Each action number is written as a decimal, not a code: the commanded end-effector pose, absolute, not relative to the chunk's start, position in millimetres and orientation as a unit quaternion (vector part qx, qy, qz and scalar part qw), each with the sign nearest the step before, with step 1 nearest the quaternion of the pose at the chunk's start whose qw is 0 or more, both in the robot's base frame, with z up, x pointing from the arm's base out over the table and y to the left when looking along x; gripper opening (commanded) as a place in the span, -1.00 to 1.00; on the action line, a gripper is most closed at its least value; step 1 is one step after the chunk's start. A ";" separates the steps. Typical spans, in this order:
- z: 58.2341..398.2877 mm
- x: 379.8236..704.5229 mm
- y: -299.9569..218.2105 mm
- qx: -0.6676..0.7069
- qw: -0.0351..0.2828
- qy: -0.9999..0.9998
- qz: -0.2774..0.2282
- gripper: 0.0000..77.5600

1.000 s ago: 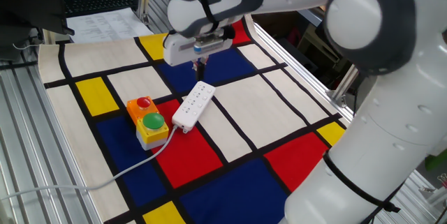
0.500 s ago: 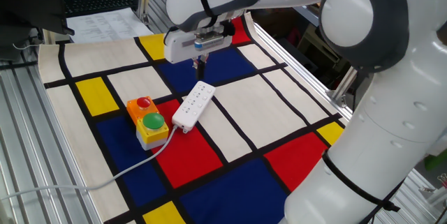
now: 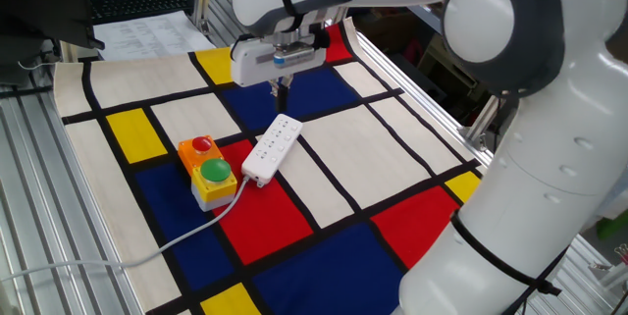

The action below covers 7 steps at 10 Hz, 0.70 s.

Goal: Turn off the power strip by pressing the button

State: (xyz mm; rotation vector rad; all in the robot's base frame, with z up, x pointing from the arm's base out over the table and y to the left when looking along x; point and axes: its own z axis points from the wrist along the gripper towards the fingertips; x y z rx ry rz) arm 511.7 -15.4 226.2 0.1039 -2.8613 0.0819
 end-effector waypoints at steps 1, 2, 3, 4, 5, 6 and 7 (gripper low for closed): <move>227.3 512.4 -15.5 0.030 0.156 -0.985 0.064 -1.00; 227.3 512.4 -15.5 0.022 0.168 -0.983 0.073 -1.00; 227.3 512.4 -15.5 0.011 0.178 -0.981 0.076 -1.00; 227.3 512.4 -15.5 0.009 0.178 -0.981 0.080 -1.00; 227.3 512.4 -15.5 0.008 0.173 -0.981 0.086 -1.00; 227.3 512.4 -15.5 0.008 0.170 -0.982 0.087 -1.00; 227.3 512.4 -15.5 0.007 0.139 -0.986 0.088 -1.00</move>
